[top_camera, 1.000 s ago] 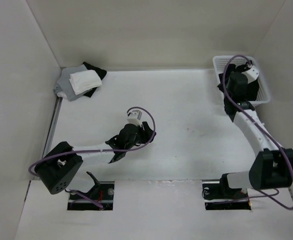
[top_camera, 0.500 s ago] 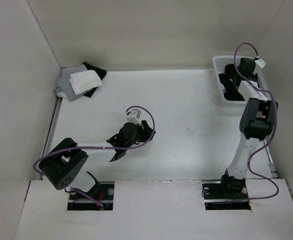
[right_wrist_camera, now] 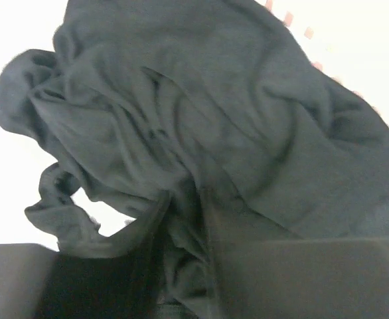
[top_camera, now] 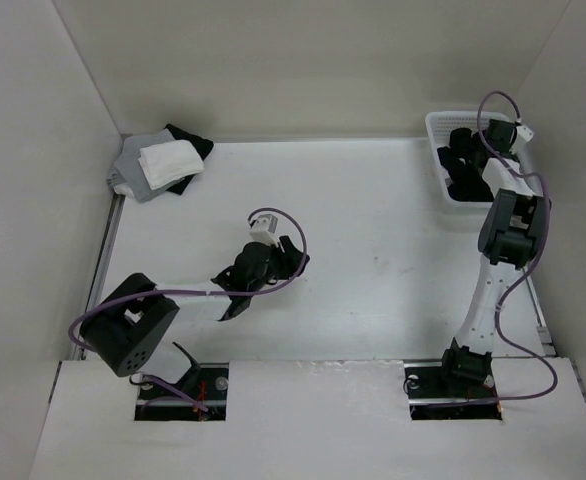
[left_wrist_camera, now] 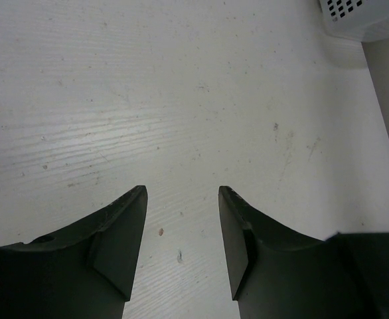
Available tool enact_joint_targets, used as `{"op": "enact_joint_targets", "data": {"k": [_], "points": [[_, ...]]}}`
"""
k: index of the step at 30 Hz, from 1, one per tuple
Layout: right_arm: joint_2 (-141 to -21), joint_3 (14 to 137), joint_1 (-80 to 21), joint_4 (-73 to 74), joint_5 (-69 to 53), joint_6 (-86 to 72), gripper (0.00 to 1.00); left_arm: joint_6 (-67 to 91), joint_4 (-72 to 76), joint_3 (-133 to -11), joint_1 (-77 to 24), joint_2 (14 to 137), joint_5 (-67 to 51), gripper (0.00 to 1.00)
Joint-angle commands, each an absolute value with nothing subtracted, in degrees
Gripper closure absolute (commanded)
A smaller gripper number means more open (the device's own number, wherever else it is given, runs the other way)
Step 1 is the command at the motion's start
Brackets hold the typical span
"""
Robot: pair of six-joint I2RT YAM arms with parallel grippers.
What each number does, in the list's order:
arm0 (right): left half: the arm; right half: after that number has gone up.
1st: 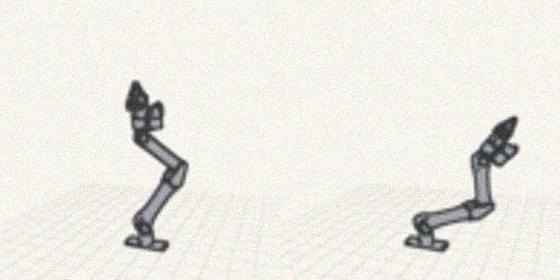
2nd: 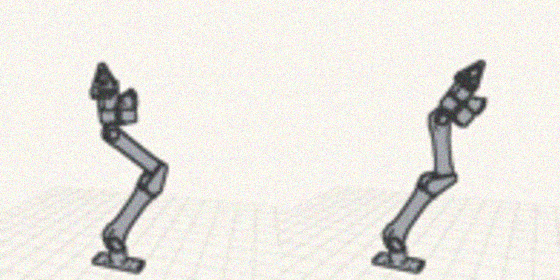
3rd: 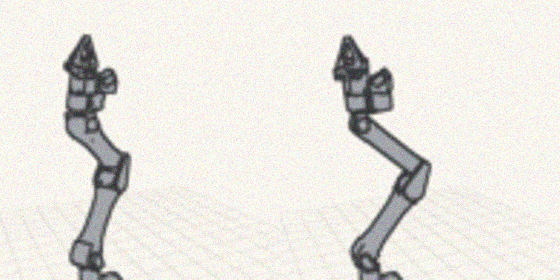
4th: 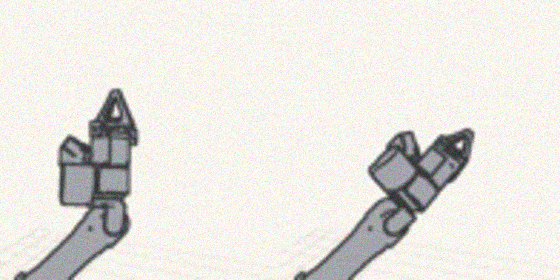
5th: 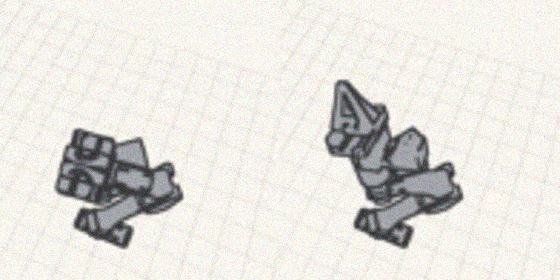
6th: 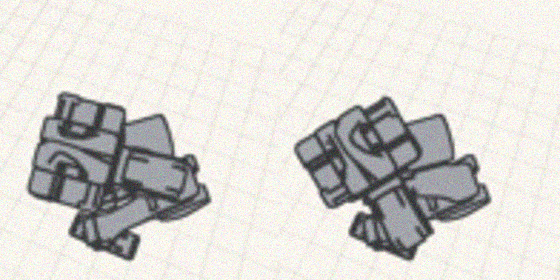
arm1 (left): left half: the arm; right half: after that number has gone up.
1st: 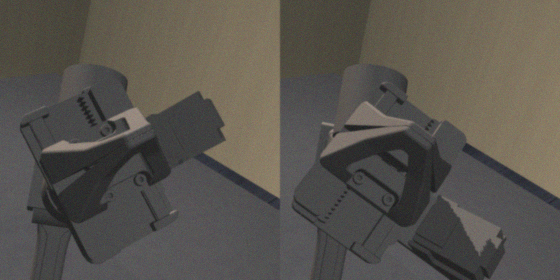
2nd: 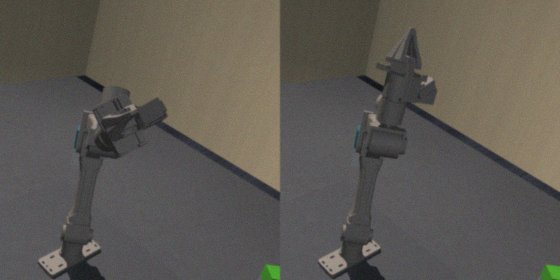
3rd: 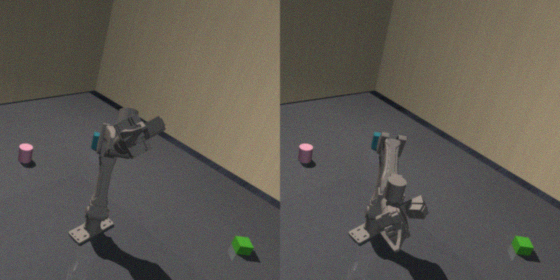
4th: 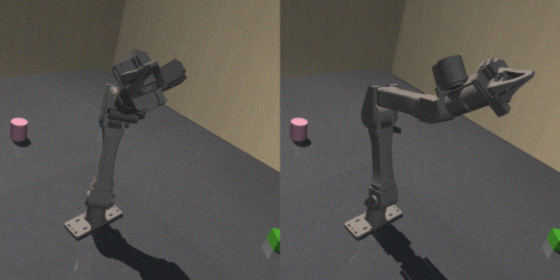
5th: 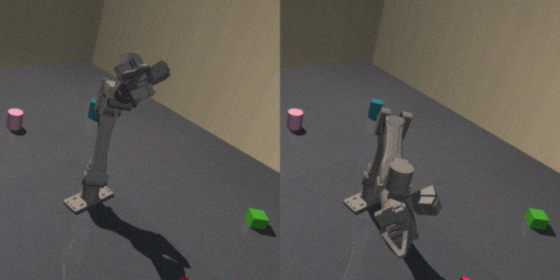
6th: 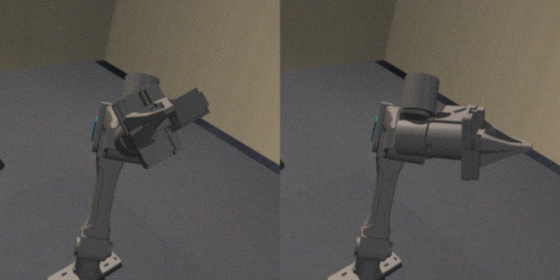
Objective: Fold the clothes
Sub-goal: Grab the tank top from the pile, then move the tank top to the center of the board
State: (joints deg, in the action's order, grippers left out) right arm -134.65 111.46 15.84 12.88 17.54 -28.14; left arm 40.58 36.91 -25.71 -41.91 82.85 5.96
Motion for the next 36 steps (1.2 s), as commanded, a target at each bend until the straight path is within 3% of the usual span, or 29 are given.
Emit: {"op": "enact_joint_targets", "data": {"k": [1, 6, 16, 19, 22, 29, 36], "points": [[-134.13, 113.74, 15.6, 11.96, 15.29, -28.91, 0.97, 40.87, 40.61, -25.14, -41.44, 83.14, 5.1, 0.55], [-117.71, 98.28, 15.08, -4.37, 17.4, -29.27, 1.0, 41.13, 40.61, -25.66, -41.53, 84.02, 4.31, 0.55], [-79.55, 78.49, 4.53, -13.45, 18.02, -30.41, 1.0, 42.19, 41.84, -25.05, -40.91, 83.67, 3.08, 0.56], [-66.23, 75.24, -3.61, -12.75, 17.4, -28.84, 1.0, 41.92, 41.84, -24.09, -40.3, 81.48, 4.13, 0.56], [-55.22, 76.19, -17.84, -10.82, 16.7, -24.36, 1.0, 42.27, 41.13, -22.51, -38.28, 76.83, 4.48, 0.56], [-51.5, 81.47, -40.45, -7.82, 16.88, -17.67, 0.99, 44.3, 33.76, -19.51, -30.64, 63.47, 7.91, 0.56], [-60.54, 67.78, -37.49, -14.67, 10.38, -29.43, 0.96, 45.7, 26.99, -17.32, -24.04, 54.23, 7.91, 0.56]]}}
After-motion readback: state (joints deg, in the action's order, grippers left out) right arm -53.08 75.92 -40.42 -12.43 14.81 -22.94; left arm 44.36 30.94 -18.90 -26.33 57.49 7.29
